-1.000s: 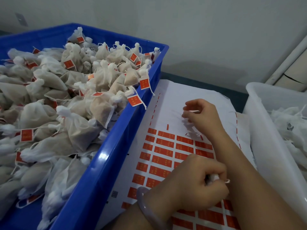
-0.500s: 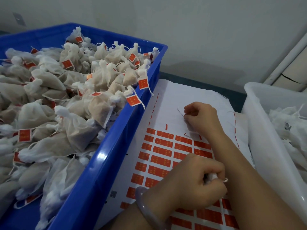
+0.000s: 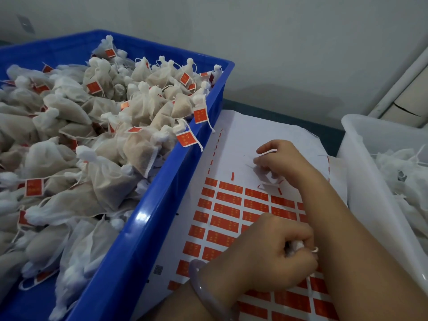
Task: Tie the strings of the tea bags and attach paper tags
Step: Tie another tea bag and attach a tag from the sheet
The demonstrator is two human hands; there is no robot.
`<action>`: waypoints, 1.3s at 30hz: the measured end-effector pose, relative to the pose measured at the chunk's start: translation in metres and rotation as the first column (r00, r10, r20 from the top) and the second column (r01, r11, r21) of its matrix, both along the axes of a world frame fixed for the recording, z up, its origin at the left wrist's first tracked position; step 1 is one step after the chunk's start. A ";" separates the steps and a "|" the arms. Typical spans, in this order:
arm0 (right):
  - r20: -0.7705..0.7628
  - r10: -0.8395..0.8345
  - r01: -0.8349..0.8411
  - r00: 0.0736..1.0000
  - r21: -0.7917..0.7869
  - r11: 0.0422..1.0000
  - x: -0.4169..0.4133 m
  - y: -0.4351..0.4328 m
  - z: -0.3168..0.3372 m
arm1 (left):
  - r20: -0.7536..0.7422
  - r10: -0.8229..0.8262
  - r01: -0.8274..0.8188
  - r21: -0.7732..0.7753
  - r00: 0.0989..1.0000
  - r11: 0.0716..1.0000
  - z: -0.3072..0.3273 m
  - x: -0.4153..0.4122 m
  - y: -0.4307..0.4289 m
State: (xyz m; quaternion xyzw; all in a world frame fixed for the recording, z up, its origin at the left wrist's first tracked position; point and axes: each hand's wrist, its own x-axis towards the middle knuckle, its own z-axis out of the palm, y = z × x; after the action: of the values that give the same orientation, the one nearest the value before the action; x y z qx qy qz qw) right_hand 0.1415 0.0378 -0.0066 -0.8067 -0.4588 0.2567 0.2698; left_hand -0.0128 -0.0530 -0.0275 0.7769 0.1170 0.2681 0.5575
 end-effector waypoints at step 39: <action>0.038 0.459 -0.461 0.888 0.066 0.885 -0.052 -0.024 -0.001 | 0.028 -0.250 0.251 -0.117 0.968 0.961 0.009 -0.010 -0.002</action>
State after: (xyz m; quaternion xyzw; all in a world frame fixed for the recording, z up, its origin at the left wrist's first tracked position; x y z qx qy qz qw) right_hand 0.0892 0.0142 -0.0073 -0.6673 -0.6489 0.2876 0.2258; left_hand -0.0225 -0.0549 -0.0184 0.7489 0.0299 0.1932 0.6332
